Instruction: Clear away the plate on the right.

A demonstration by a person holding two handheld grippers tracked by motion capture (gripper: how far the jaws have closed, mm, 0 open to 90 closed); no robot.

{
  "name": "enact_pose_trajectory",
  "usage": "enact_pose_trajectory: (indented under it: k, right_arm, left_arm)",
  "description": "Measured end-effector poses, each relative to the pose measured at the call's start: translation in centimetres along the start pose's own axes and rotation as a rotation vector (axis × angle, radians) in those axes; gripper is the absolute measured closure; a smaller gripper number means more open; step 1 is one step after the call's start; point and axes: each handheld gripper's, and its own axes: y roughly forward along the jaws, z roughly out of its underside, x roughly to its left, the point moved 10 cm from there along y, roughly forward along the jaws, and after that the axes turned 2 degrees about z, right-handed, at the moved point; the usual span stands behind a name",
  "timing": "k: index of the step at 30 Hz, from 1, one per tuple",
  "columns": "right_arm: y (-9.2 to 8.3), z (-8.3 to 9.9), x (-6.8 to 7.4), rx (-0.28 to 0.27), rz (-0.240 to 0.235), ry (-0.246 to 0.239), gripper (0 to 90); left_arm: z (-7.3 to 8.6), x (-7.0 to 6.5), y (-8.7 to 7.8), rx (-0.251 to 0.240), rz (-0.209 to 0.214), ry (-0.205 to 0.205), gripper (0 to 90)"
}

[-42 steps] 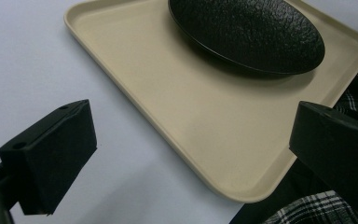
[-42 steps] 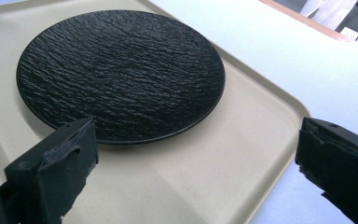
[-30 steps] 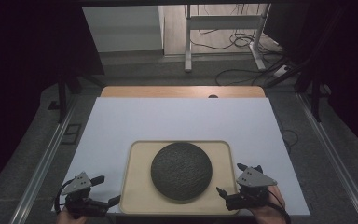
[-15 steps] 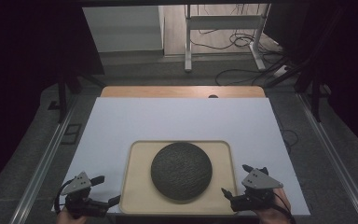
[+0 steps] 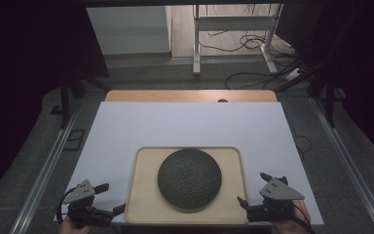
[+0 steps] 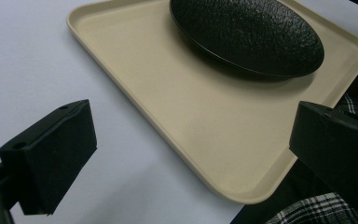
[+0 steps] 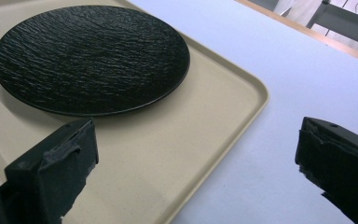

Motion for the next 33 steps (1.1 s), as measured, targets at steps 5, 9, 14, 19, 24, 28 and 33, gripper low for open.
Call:
enact_pose_trajectory:
  k: [5,9,14,19,24,28,33]
  right_arm:
    - [-0.4,0.2,-0.3,-0.003,0.009,0.009,0.0]
    - [-0.8,0.4,-0.5,-0.002,0.015,0.013,0.0]
    - [-1.2,0.7,-0.8,-0.004,0.028,0.019,0.0]
    - [-1.5,1.0,-1.0,-0.006,0.037,0.018,0.0]
    - [-2.0,1.2,-1.3,-0.017,0.051,0.024,0.0]
    - [-2.5,1.5,-1.7,-0.022,0.062,0.035,0.0]
    - [-2.8,1.7,-2.0,-0.029,0.070,0.044,0.0]
  left_arm:
    - [0.0,0.0,0.0,-0.001,-0.001,0.000,0.2]
    - [0.0,0.0,0.0,0.001,-0.005,0.004,0.2]
    - [0.0,0.1,-0.1,0.000,-0.005,0.004,0.2]
    - [0.0,0.1,-0.1,-0.001,-0.005,0.003,0.3]
    - [0.0,0.1,-0.1,-0.001,-0.004,0.003,0.3]
    - [0.0,0.1,-0.1,-0.001,-0.003,0.003,0.3]
    - [0.0,0.1,-0.1,-0.001,-0.003,0.002,0.3]
